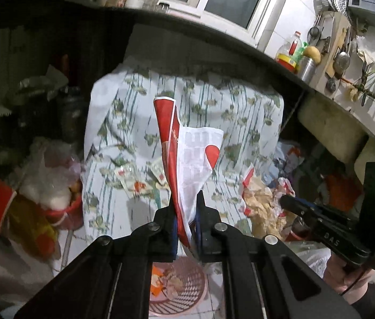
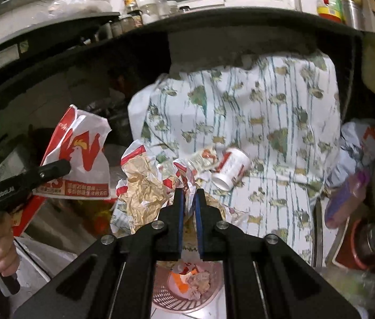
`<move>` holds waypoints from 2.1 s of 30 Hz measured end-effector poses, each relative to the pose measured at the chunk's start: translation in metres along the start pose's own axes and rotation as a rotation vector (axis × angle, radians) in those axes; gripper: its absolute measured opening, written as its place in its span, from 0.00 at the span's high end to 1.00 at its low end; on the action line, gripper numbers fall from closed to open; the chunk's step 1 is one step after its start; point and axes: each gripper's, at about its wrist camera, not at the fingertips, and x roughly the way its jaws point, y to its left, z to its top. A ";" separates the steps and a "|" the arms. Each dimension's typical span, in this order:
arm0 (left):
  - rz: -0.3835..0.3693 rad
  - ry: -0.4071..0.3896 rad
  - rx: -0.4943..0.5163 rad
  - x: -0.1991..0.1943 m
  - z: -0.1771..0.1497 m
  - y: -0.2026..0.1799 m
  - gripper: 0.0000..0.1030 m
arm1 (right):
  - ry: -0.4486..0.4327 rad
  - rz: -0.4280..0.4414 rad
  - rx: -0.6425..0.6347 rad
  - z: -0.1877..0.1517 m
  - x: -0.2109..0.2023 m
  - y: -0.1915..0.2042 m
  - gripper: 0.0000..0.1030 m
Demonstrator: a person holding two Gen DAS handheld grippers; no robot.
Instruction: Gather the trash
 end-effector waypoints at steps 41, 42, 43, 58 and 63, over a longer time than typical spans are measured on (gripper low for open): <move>-0.022 0.404 -0.082 0.125 -0.076 0.033 0.40 | 0.477 0.008 0.121 -0.097 0.138 -0.022 0.83; -0.017 0.393 -0.083 0.123 -0.074 0.033 0.36 | 0.478 0.021 0.126 -0.097 0.138 -0.021 0.76; -0.015 0.378 -0.085 0.120 -0.071 0.034 0.36 | 0.477 0.036 0.131 -0.097 0.138 -0.020 0.73; 0.153 0.146 -0.070 0.069 -0.039 0.057 0.32 | 0.404 0.002 0.102 -0.086 0.127 -0.015 0.60; 0.237 0.089 -0.020 0.060 -0.038 0.055 0.24 | 0.322 -0.010 0.061 -0.077 0.109 -0.006 0.60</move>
